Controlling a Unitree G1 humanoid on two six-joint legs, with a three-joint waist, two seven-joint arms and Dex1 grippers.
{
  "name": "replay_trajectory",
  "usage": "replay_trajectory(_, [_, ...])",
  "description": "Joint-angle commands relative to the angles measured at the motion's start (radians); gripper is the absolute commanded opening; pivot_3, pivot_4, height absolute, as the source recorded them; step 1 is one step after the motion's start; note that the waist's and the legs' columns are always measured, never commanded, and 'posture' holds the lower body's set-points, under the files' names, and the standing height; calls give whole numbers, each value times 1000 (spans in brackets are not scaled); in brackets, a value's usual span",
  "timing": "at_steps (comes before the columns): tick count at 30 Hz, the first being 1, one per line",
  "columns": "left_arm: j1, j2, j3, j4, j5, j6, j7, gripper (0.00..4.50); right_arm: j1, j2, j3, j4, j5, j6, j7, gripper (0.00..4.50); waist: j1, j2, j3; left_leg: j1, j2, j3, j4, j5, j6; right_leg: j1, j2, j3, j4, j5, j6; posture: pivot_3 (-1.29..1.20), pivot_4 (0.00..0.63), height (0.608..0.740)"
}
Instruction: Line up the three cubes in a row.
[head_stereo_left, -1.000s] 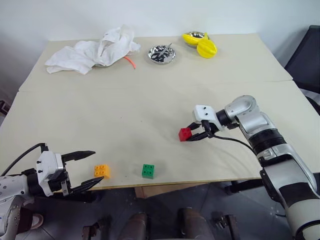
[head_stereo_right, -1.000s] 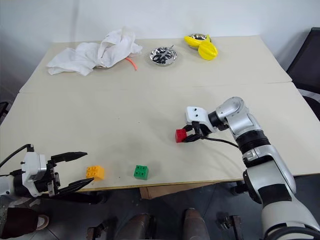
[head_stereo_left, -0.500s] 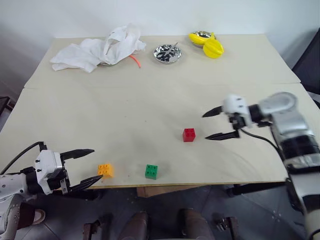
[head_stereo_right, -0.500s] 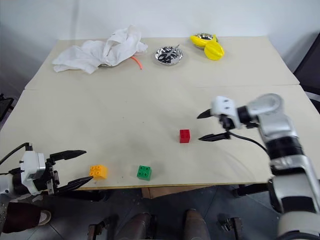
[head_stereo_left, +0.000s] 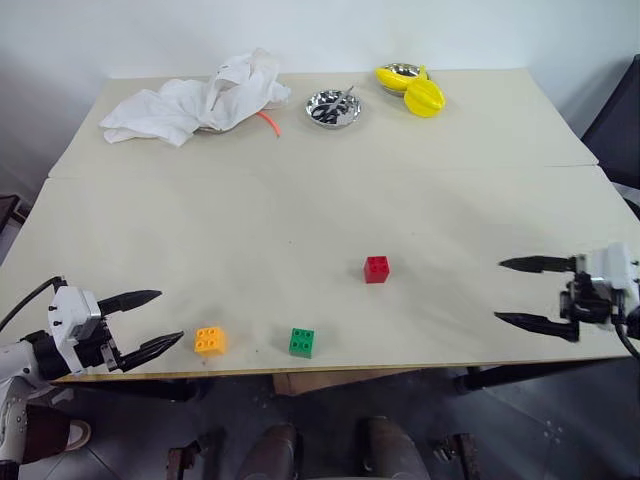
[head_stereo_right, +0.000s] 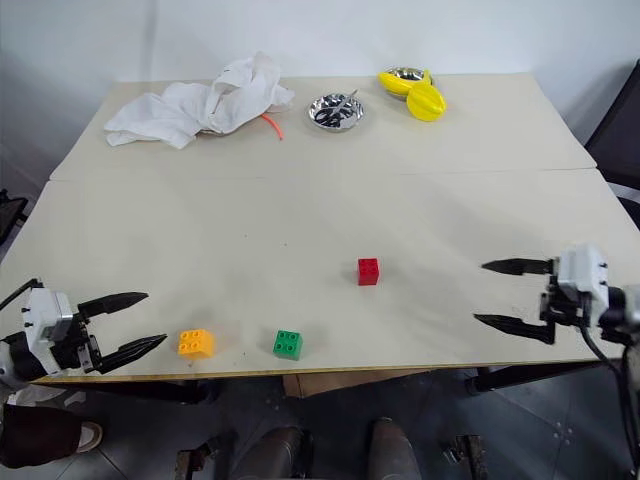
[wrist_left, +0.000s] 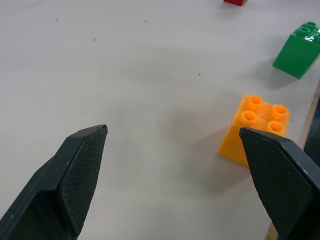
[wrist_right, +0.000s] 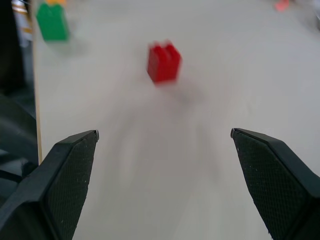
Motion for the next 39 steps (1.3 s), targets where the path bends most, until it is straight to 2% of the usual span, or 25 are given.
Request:
replay_trajectory(1, [-16,22,14,-11,-31,8,-35,4500,8,-13,-42,-6,-4,-13,29,4448,-2,0,0,0,0,0,0,0,0,0,0,0,0,0,0,0,150,740])
replay_trajectory(8, [8,15,15,-72,-30,24,-54,4500,-11,13,-25,-56,0,16,20,4448,1,0,0,0,0,0,0,0,0,0,0,0,0,0,0,0,150,740])
replay_trajectory(11, [16,35,-9,-208,-68,90,-58,4500,-24,21,-19,-83,3,41,18,4448,2,0,0,0,0,0,0,0,0,0,0,0,0,0,0,0,150,740])
replay_trajectory(16, [-69,178,-224,-525,-49,332,-16,4500,0,-14,8,-152,17,99,61,4448,18,0,0,-1,0,-1,2,0,0,1,-1,1,-1,0,0,0,150,740])
replay_trajectory(20, [-218,134,-401,-609,26,452,149,4500,9,-25,4,-237,40,153,60,4448,21,4,0,0,0,0,1,0,0,0,0,1,0,0,0,0,150,740])
replay_trajectory(24, [-345,16,-601,-637,133,554,295,4500,49,-29,-17,-302,49,175,45,4448,25,4,0,-1,0,0,1,1,-1,0,2,1,2,0,0,0,150,740])
replay_trajectory(28, [-386,-28,-712,-625,206,592,342,4500,111,-35,-58,-356,62,193,26,4448,28,4,0,-1,0,0,2,1,-1,0,2,1,2,0,0,0,150,740])
replay_trajectory(33, [-410,-25,-761,-609,227,605,319,4500,155,-28,-86,-395,59,209,5,4448,29,4,0,-1,0,0,3,1,0,0,1,2,1,0,0,0,150,740])
replay_trajectory(36, [-418,-30,-773,-604,234,598,312,3952,166,-22,-97,-398,50,202,3,4500,29,4,0,-1,0,0,2,1,0,0,1,2,1,0,0,0,150,740])
replay_trajectory(39, [-422,-24,-783,-601,251,595,307,3090,171,-18,-102,-395,45,195,5,4500,29,4,0,-1,0,0,3,1,0,0,1,2,1,0,0,0,150,740])
